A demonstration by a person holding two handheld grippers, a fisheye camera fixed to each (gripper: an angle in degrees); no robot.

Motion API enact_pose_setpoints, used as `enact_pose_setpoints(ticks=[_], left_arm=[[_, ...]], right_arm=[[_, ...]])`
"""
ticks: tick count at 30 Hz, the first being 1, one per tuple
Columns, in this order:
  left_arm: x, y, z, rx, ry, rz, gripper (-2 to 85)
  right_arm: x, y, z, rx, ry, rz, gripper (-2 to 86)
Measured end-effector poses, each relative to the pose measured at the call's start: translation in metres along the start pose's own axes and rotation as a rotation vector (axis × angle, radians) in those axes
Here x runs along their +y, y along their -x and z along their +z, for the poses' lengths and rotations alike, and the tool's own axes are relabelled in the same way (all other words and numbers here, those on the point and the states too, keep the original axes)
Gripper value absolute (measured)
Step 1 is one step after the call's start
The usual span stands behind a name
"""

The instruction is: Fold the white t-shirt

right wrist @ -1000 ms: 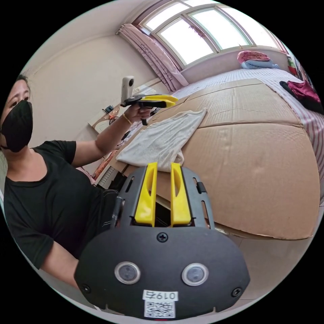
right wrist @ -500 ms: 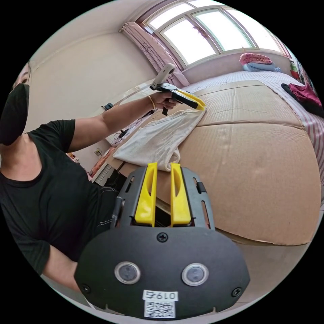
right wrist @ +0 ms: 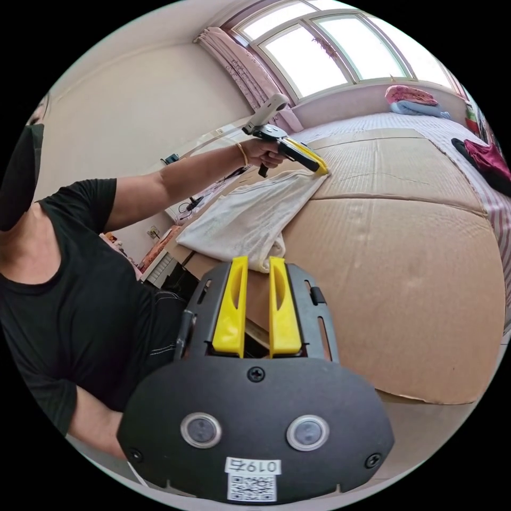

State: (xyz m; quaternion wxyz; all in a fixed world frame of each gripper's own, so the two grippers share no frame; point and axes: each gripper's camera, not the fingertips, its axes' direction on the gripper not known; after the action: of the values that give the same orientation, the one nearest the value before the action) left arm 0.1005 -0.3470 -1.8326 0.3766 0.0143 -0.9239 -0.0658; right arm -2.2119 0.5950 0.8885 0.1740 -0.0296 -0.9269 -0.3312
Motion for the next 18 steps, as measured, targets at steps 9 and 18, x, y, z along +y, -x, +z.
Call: enact_pose_setpoints(ticks=[9, 18], left_arm=[[-0.019, 0.003, 0.015, -0.033, 0.003, -0.015, 0.7], [-0.025, 0.003, 0.02, -0.058, -0.001, -0.025, 0.8]], right_arm=[[-0.047, -0.034, 0.016, -0.062, 0.11, 0.005, 1.1], [-0.105, -0.06, 0.008, -0.124, 0.229, 0.063, -0.8]])
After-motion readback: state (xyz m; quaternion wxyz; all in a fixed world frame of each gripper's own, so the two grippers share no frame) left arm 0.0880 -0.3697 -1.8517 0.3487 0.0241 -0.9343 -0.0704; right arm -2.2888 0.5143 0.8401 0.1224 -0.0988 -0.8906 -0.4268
